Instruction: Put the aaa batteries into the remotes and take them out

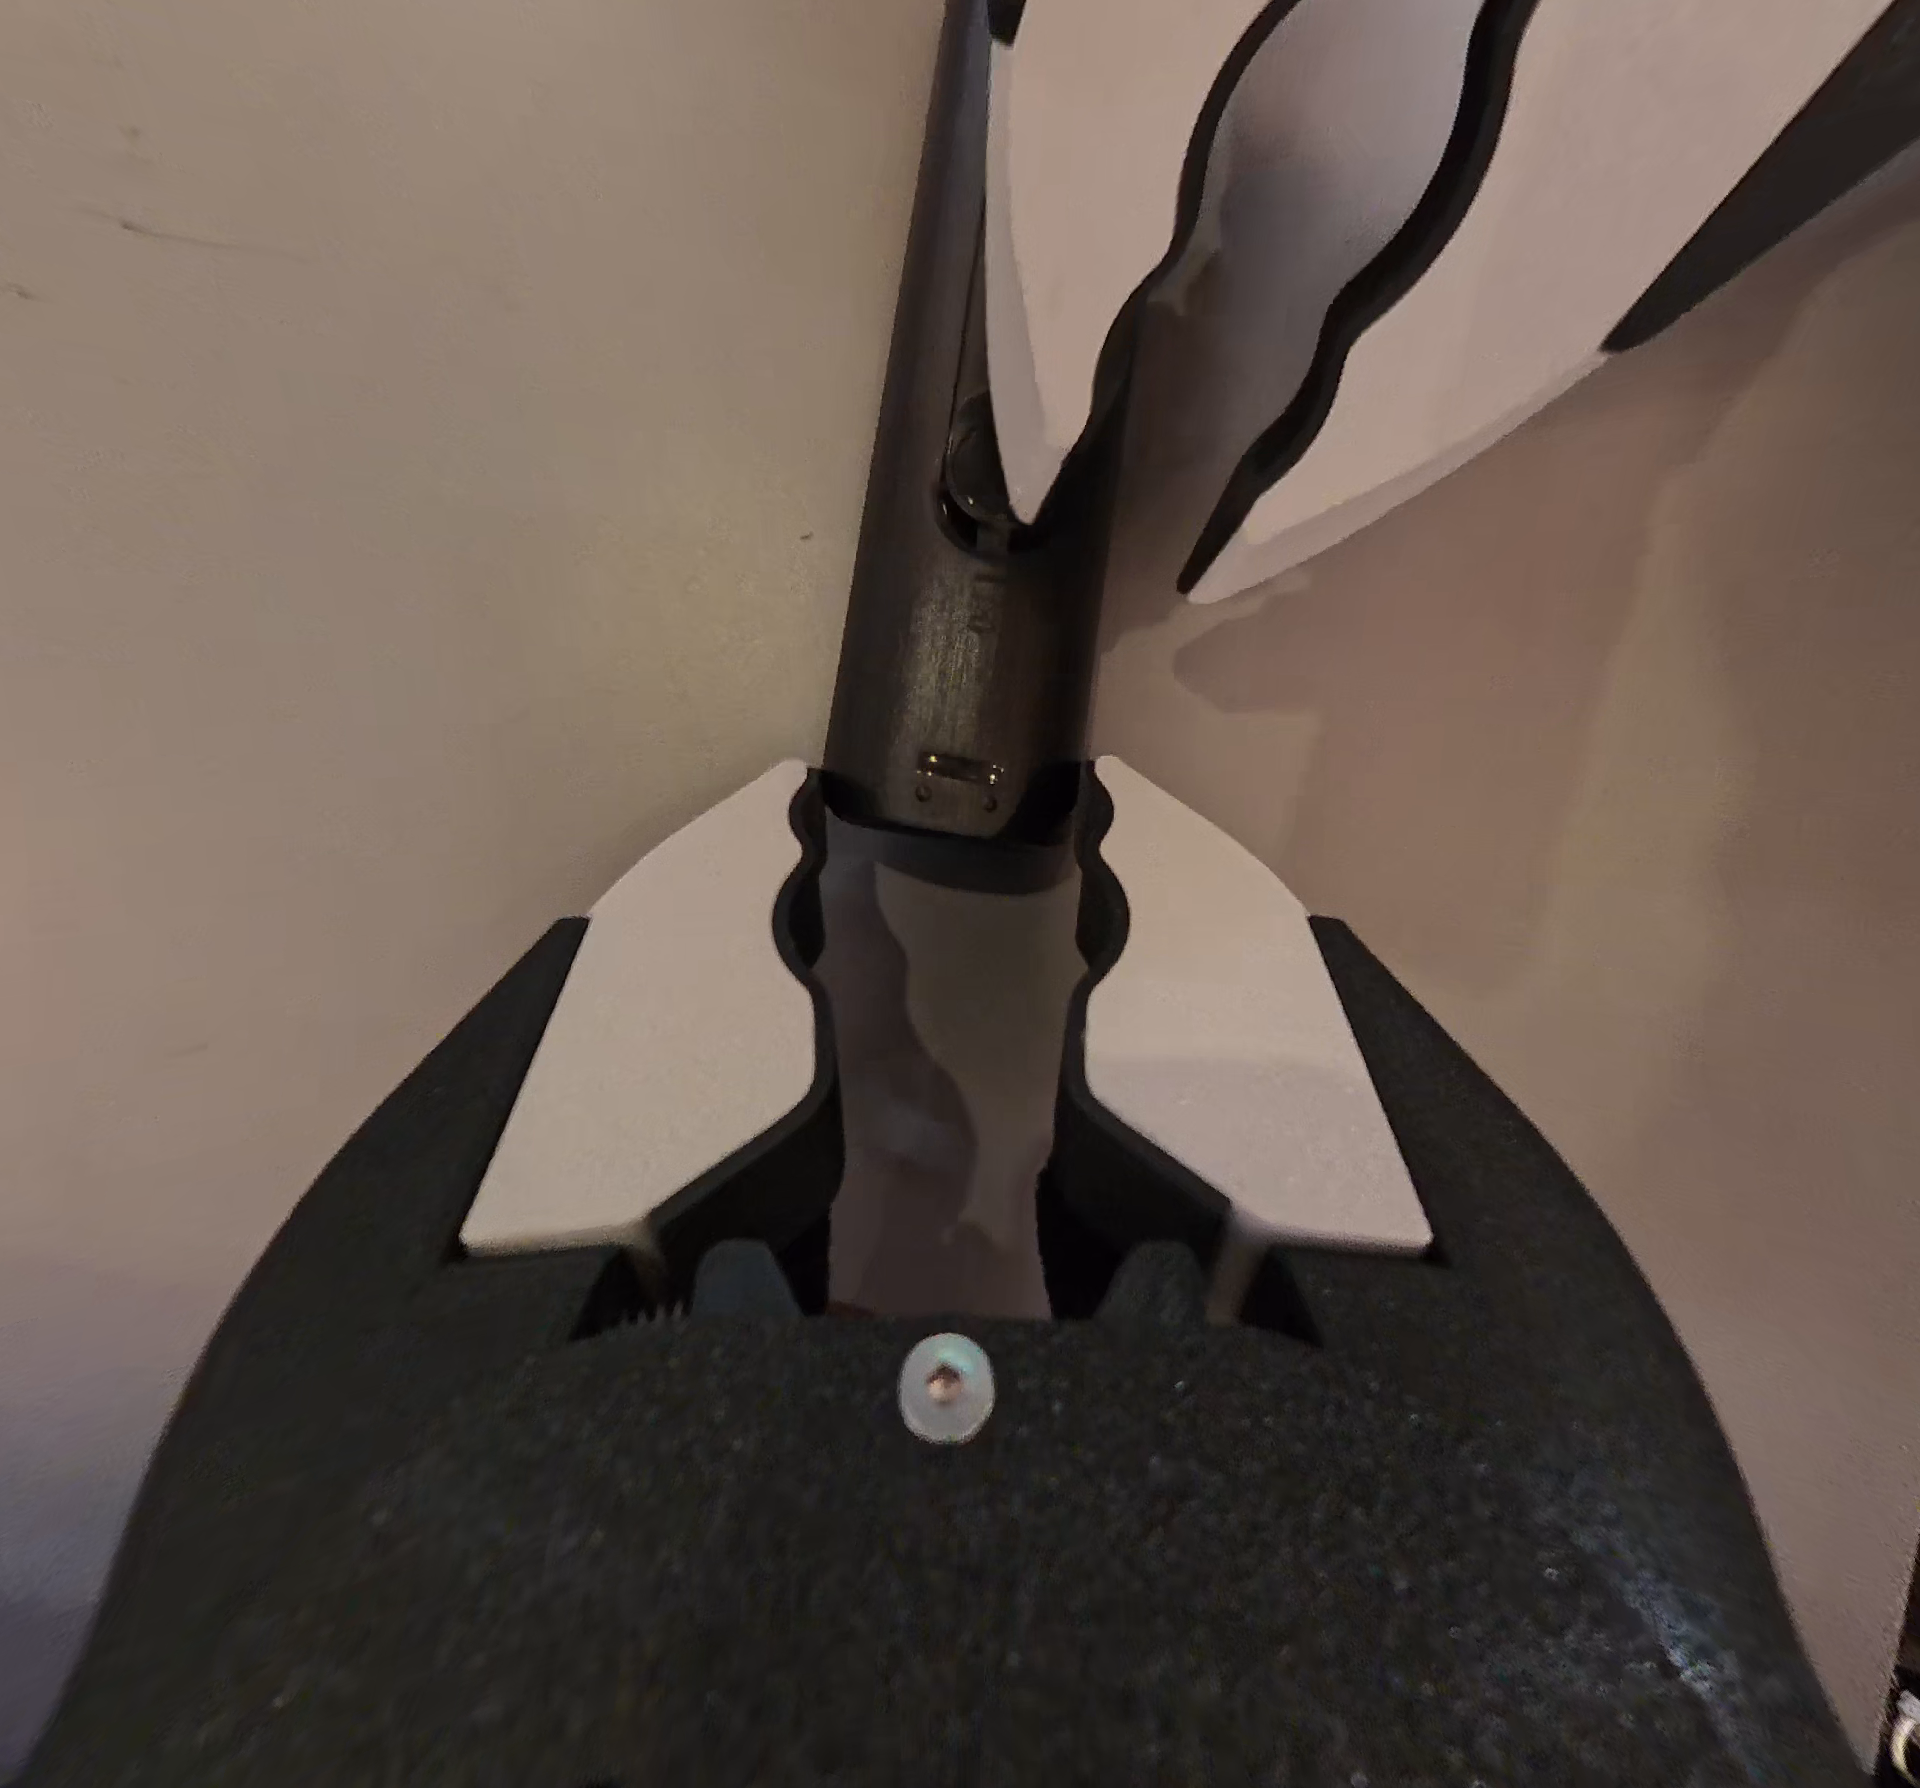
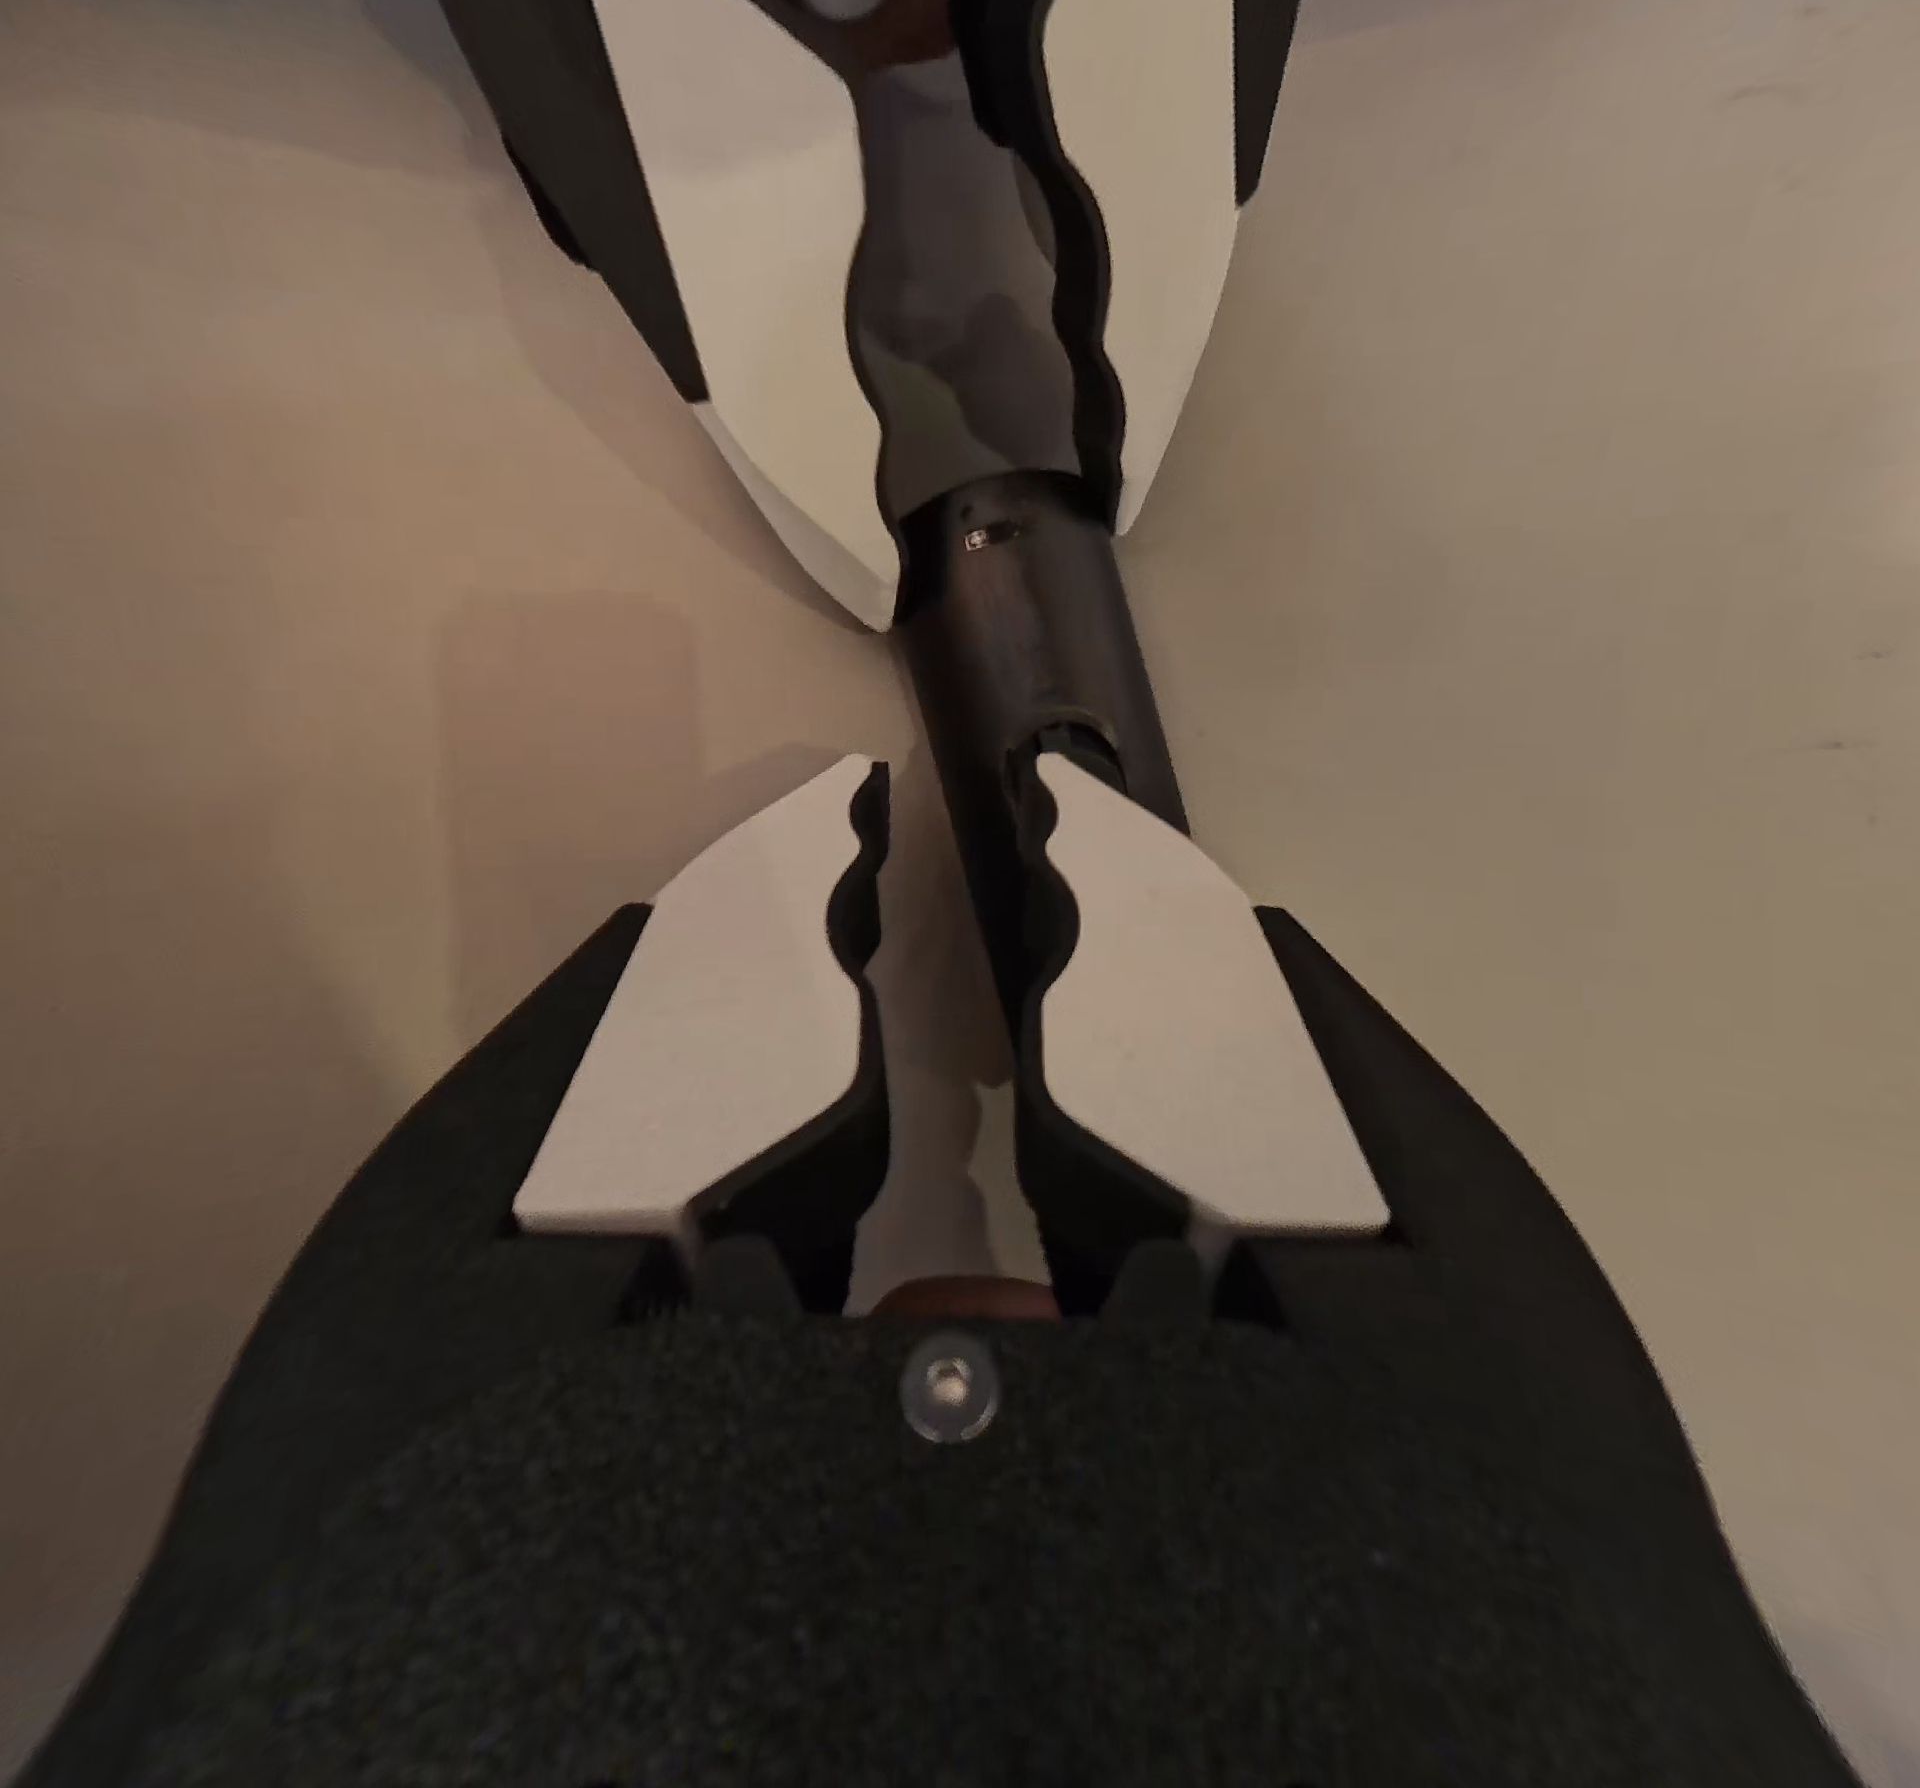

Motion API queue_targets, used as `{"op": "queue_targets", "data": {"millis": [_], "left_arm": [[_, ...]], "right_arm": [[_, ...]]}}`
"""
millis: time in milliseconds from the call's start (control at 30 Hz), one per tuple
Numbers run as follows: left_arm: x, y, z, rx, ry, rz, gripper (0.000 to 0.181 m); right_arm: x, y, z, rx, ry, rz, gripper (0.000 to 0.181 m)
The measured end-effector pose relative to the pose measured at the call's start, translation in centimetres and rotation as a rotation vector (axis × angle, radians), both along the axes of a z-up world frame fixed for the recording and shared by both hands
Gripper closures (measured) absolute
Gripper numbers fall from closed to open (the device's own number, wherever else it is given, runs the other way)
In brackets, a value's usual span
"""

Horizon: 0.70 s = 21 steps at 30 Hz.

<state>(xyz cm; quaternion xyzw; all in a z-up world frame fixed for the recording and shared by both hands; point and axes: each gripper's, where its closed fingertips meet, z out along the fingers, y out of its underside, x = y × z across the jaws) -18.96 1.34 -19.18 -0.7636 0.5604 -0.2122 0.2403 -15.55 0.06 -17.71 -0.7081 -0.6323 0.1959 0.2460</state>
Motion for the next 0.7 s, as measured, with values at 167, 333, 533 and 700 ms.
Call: {"op": "queue_targets", "data": {"millis": [167, 333, 533, 700], "left_arm": [[0.0, 0.0, 0.3, -0.007, -0.019, 0.0, 0.135], [0.0, 0.0, 0.3, -0.006, -0.016, 0.001, 0.135], [-0.1, 0.0, 0.1, -0.013, -0.015, 0.001, 0.135], [-0.1, -0.1, 0.2, -0.014, -0.018, 0.001, 0.135]], "right_arm": [[0.5, 0.7, 1.5, 0.033, 0.039, -0.041, 0.156], [7.2, 4.1, 2.9, 0.005, 0.022, -0.429, 0.141], [12.1, 2.8, 1.7, -0.129, 0.109, -0.769, 0.115], [10.8, 1.8, 0.3, -0.231, 0.209, -0.803, 0.109]]}}
